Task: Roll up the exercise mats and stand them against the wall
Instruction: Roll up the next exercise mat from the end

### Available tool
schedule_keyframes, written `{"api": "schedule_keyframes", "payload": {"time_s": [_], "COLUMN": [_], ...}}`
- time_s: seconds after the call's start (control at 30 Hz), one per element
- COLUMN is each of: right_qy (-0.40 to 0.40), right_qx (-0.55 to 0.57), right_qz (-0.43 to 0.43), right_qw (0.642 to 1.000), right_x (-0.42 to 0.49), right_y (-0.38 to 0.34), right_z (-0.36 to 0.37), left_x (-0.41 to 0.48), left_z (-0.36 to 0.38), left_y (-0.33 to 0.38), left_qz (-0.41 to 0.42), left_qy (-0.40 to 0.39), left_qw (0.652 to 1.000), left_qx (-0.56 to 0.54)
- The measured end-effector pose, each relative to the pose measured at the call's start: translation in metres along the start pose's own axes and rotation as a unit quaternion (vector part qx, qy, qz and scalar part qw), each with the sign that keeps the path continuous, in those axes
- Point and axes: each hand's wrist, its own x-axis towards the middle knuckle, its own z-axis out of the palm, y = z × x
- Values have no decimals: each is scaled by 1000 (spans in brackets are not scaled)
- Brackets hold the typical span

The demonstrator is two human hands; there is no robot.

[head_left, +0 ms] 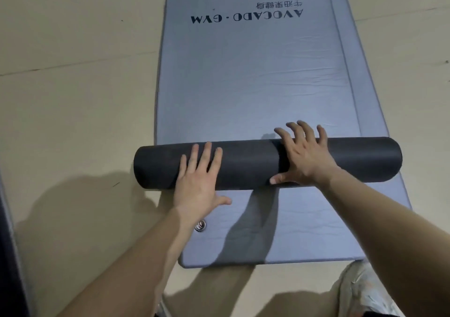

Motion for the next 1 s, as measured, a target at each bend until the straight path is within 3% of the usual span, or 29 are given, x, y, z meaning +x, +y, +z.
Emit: {"api": "schedule_keyframes", "payload": {"time_s": [0.1,0.2,0.33,0.4,0.6,0.7,0.77,0.83,0.93,0.97,1.0], "right_qy": [106,84,154,127,-63,-35,8,-9,-1,6,25], "right_qx": [2,-67,-77,-84,-22,-36,-32,-28,3,13,14], "right_qz": [-1,0,-16,-9,-54,-48,-27,-28,-23,-18,-13], "right_qw": [994,994,985,988,996,998,999,999,1000,1000,999], "right_x": [-12,-4,16,13,-51,-90,-106,-104,-68,-55,-44], "right_y": [-1,4,11,12,7,0,-10,-15,-7,-6,-6], "right_z": [33,54,49,35,10,28,49,53,27,16,10], "left_x": [59,84,62,62,10,9,17,6,-35,-45,-47], "left_z": [-10,-16,2,-3,-21,-34,-39,-36,-11,1,10], "left_y": [-16,-29,-23,-19,-2,-1,-3,-3,2,4,7], "left_qz": [21,66,88,85,107,94,65,33,-17,-19,-14], "left_qy": [-33,-24,83,94,-105,-199,-221,-177,115,184,198], "left_qw": [999,998,991,991,988,971,964,971,987,978,976], "left_qx": [0,2,54,47,-44,-93,-135,-157,-108,-98,-90]}}
